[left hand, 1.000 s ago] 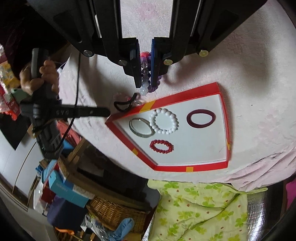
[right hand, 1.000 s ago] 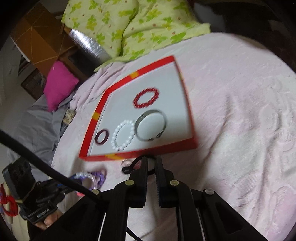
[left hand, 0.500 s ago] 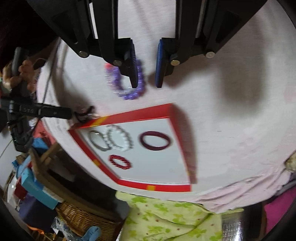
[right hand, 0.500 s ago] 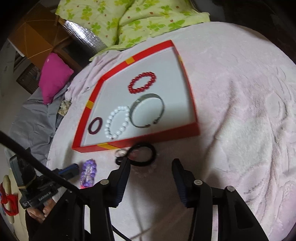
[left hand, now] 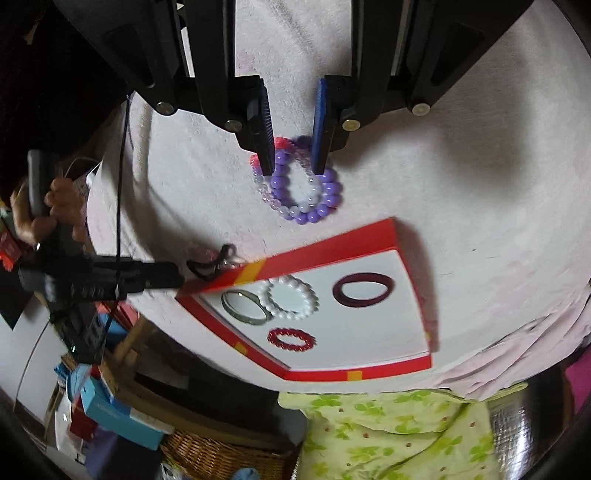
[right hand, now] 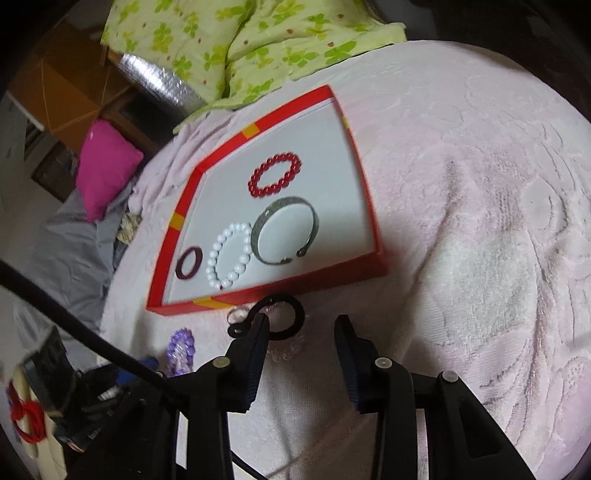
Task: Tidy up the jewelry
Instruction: 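Carry the crystal bracelet with the left tool while the right tool carries the hair tie toward the tray, then lower the crystal bracelet and black hair tie into the tray and open both tools, then raise both open tools away from the tray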
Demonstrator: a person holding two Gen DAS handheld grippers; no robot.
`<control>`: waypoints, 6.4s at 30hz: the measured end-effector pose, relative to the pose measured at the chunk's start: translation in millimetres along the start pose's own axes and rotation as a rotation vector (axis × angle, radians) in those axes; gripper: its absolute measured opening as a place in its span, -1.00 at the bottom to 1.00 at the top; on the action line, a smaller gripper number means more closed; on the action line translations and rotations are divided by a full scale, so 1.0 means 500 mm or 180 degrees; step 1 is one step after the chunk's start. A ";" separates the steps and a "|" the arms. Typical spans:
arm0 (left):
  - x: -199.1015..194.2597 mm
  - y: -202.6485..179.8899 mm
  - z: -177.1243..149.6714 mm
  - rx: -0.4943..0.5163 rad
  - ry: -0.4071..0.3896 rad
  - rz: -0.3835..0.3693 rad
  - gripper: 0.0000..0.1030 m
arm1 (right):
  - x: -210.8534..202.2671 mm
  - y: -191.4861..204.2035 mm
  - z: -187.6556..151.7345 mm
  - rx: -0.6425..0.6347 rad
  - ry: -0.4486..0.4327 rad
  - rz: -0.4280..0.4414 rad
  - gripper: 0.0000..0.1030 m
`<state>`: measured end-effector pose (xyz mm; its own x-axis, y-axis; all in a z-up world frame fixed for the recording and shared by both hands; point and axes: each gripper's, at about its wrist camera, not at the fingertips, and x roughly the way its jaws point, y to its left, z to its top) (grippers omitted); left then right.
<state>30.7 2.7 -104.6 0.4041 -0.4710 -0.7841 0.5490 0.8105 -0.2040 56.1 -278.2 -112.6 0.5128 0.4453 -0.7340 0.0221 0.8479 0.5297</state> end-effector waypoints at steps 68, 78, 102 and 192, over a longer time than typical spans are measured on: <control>-0.024 -0.048 0.015 0.0237 -0.0286 -0.0177 -0.85 | 0.054 -0.072 -0.016 0.1523 0.0296 0.0905 -0.50; -0.019 -0.063 0.007 0.0292 -0.0231 -0.0211 -0.85 | 0.052 -0.081 -0.012 0.1611 0.0066 0.0659 -0.76; -0.106 0.015 0.117 -0.0259 -0.0931 -0.0347 -0.85 | -0.078 0.031 0.014 0.0496 -0.0705 0.1200 -0.83; -0.041 0.024 -0.008 -0.0575 -0.0073 0.1517 0.41 | -0.075 -0.018 -0.016 0.0625 -0.0450 -0.0163 0.12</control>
<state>26.0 23.3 -93.3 0.5958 -0.0403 -0.8021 0.1654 0.9835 0.0735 29.9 -300.3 -93.4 0.6214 0.3466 -0.7026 0.2105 0.7900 0.5759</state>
